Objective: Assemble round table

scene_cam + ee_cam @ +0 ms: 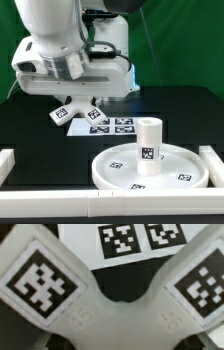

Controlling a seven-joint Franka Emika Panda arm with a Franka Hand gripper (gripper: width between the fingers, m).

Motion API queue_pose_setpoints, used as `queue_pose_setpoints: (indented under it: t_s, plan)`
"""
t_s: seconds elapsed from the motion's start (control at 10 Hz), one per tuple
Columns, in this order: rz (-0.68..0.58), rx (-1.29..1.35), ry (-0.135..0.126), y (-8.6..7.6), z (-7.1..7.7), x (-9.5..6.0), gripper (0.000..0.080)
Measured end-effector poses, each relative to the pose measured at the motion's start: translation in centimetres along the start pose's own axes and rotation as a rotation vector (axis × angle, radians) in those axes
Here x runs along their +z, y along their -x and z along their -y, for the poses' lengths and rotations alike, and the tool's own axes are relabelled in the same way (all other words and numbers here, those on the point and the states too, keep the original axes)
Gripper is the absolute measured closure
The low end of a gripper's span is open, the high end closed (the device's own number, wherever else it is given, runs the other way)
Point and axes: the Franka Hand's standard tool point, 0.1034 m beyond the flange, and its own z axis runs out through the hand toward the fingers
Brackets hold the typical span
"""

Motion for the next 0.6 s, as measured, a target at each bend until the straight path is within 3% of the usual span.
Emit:
queue_pose_setpoints:
  t_s: [0.2,0.3,0.4,0.5,0.6]
  plan:
    - [-0.030,-0.004,0.004,-0.5,0.1,-0.4,0.0353]
    - [-0.033,-0.006,0.021,-0.4,1.3,-2.0,0.0353]
    - [-0.072,-0.009,0.037,-1.2,3.6,-3.9,0.0353]
    - [-0.145,-0.036,0.043,-2.1,4.9,-5.4,0.0353]
    - [-0.219,-0.047,0.036,-2.4,5.2,-6.4,0.0353]
